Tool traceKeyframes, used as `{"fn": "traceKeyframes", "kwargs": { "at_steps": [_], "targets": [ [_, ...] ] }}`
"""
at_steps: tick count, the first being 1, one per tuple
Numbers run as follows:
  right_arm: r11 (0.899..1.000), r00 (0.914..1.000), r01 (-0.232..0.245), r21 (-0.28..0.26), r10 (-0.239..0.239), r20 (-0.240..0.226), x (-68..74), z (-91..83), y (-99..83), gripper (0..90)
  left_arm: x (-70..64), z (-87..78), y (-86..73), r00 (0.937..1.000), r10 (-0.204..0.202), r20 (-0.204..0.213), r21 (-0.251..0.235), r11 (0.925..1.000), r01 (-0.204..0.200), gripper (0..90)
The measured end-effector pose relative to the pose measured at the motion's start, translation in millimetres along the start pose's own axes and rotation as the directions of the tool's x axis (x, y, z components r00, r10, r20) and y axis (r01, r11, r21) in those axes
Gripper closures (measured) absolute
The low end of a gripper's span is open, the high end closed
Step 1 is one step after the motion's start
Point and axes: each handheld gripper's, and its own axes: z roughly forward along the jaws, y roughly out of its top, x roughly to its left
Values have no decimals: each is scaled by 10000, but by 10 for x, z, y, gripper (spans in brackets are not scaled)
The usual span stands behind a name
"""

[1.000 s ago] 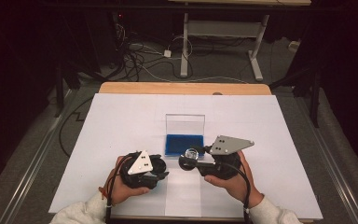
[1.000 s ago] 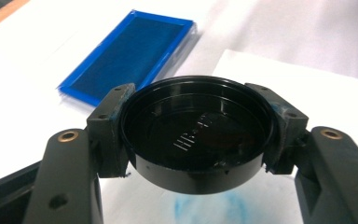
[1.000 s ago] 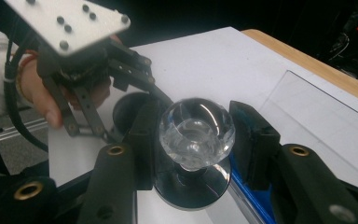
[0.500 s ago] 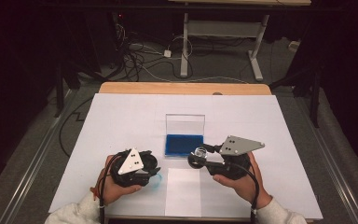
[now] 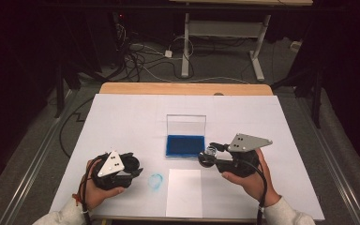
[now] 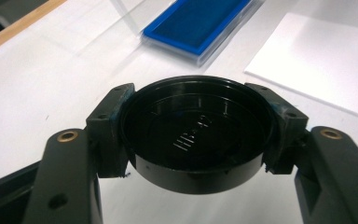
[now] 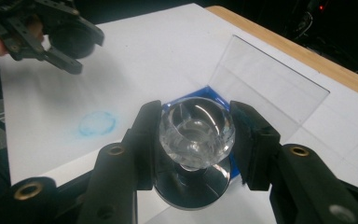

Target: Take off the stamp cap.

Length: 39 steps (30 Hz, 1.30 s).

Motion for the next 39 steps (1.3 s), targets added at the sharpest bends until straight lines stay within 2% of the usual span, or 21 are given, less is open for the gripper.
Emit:
{"fn": "traceKeyframes", "kwargs": {
  "at_steps": [1, 6, 10, 16, 18, 20, 22, 23, 24, 25, 30, 33, 39],
  "targets": [
    [10000, 10000, -40, 2, 40, 60, -14, 3, -5, 568, 0, -4, -32, 9995, -318, 18, -191, 9993, 318, 365],
    [9999, 9996, -154, 61, 152, 249, -83, 10, -14, 568, 63, -61, -120, 9980, -617, -119, -198, 9979, 614, 364],
    [9998, 9995, -39, 171, 33, 308, -96, 18, -16, 568, 71, -77, -148, 9979, -638, -68, -170, 9978, 637, 364],
    [9998, 9992, 35, 220, -44, 406, -164, -25, 8, 568, 64, -45, -134, 9990, -435, 59, -98, 9990, 436, 364],
    [9997, 9991, 51, 227, -61, 420, -177, -22, 10, 568, 66, -47, -142, 9987, -489, 149, -171, 9986, 491, 364],
    [9996, 9990, 14, 277, -27, 452, -204, -11, 20, 568, 73, -49, -150, 9983, -579, 63, -167, 9982, 580, 364],
    [9999, 9980, -24, 158, 14, 625, -229, 0, 35, 568, 81, -53, -165, 9981, -613, 32, -127, 9980, 614, 364],
    [9999, 9955, -83, 140, 70, 946, -257, 14, 69, 568, 86, -54, -170, 9981, -617, 8, -86, 9981, 617, 364],
    [9999, 9955, -83, 140, 70, 946, -257, 14, 69, 568, 91, -56, -175, 9977, -680, 7, -117, 9976, 680, 364],
    [9999, 9960, -109, 81, 101, 890, -278, 22, 85, 568, 121, -75, -176, 9993, -370, -35, 90, 9993, 370, 364],
    [9996, 9963, -269, -24, 270, 819, -379, 92, 154, 568, 132, -86, -200, 9987, -512, -45, 96, 9986, 512, 364],
    [9998, 9953, -180, -13, 180, 956, -424, 129, 216, 568, 136, -94, -202, 9987, -504, -49, 105, 9987, 504, 364],
    [10000, 9958, 47, -77, -40, 916, -437, 210, 342, 569, 153, -91, -203, 9982, -598, -75, 113, 9981, 599, 363]
  ]
}}
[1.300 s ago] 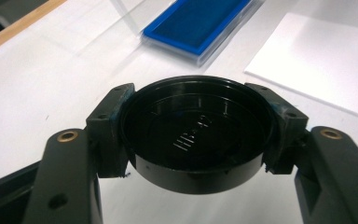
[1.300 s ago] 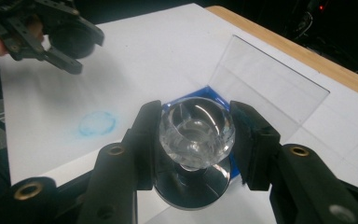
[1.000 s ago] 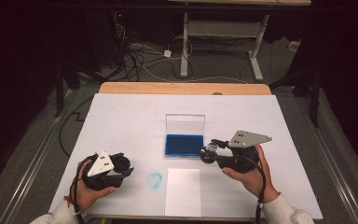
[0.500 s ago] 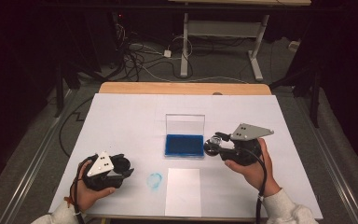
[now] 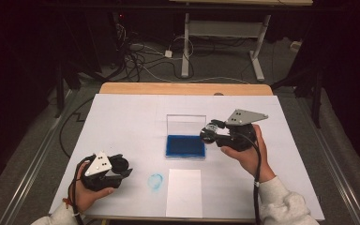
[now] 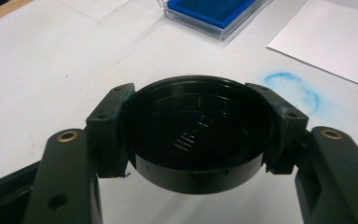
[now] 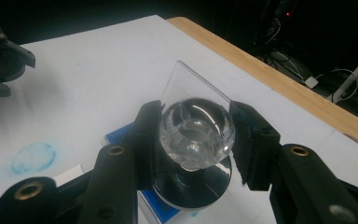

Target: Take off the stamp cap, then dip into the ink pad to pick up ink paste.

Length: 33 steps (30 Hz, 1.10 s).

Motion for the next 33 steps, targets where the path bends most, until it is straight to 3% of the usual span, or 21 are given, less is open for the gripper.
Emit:
{"fn": "traceKeyframes", "kwargs": {
  "at_steps": [6, 26, 33],
  "targets": [
    [9998, 10000, -50, 175, 52, -82, -8, 146, 31, 568, 8, -10, -5, 10000, -34, 59, -78, 10000, 34, 363],
    [9987, 9998, 7, 501, 3, -215, 65, 348, 63, 568, -14, 13, -6, 9997, 85, 209, 88, 9999, -87, 363],
    [9984, 9993, -17, 570, 38, -378, 75, 495, 129, 568, -4, 17, -5, 9998, 35, 188, 108, 9999, -37, 363]
  ]
}}
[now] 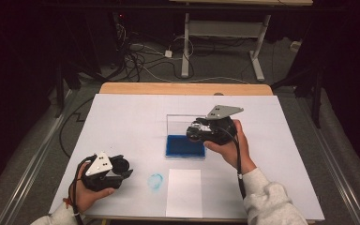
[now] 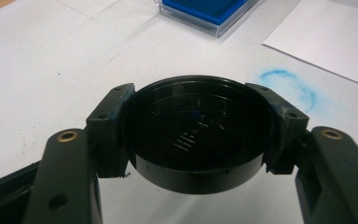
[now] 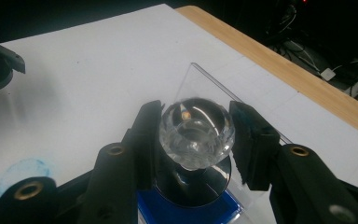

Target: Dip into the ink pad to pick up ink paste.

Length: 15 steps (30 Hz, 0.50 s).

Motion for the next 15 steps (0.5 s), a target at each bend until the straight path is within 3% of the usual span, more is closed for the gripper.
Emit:
{"fn": "traceKeyframes", "kwargs": {
  "at_steps": [8, 9, 10, 15],
  "targets": [
    [9966, 9992, 321, 757, -300, -280, 75, 327, 87, 568, -11, -5, 36, 10000, 65, -46, -113, 9999, -66, 363],
    [9959, 9992, 346, 831, -329, -224, 82, 368, 89, 568, -39, 6, 32, 9997, -240, 12, -326, 9992, 240, 363],
    [9951, 9991, 384, 913, -364, -236, 86, 408, 88, 569, -23, -6, 27, 10000, 93, -34, -102, 9999, -93, 363],
    [9910, 9985, 432, 1268, -386, -388, 160, 569, 74, 569, -9, -20, -2, 9999, 56, -90, -21, 10000, -56, 362]
  ]
}}
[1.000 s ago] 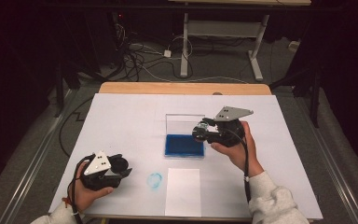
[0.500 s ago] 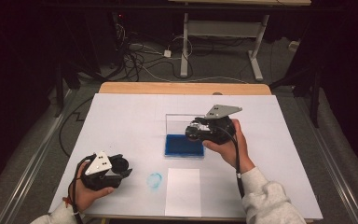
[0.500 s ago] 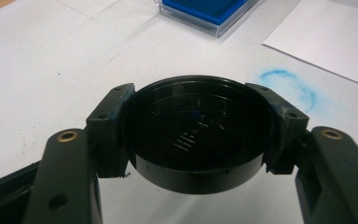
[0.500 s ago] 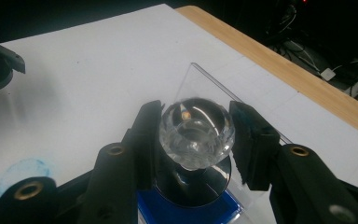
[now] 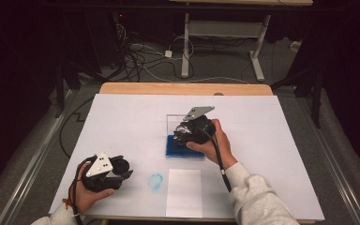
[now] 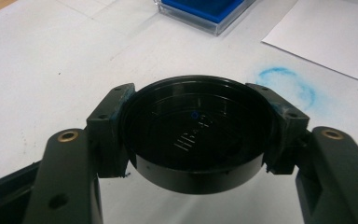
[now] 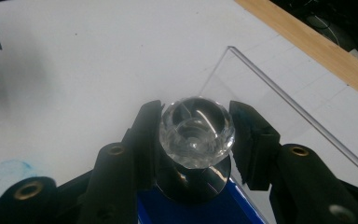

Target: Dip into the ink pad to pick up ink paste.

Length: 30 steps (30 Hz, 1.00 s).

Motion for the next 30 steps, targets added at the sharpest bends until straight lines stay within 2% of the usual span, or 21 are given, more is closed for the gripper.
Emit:
{"fn": "traceKeyframes", "kwargs": {
  "at_steps": [7, 14, 22, 30],
  "targets": [
    [9993, 9999, 22, 378, -18, -113, 72, 188, -48, 569, -8, 21, 17, 10000, 72, -6, 49, 10000, -72, 362],
    [9985, 9998, -41, 538, 50, -167, 86, 269, -97, 569, 11, 15, 8, 9999, -80, -72, 65, 9999, 80, 362],
    [9986, 9994, -278, 440, 288, -205, 61, 277, -136, 568, 0, 37, 10, 10000, -7, -98, 223, 9998, 9, 362],
    [9986, 9977, -395, 355, 414, -530, 94, 267, -160, 568, -2, 44, 16, 10000, -8, -94, 263, 9997, 10, 362]
  ]
}}
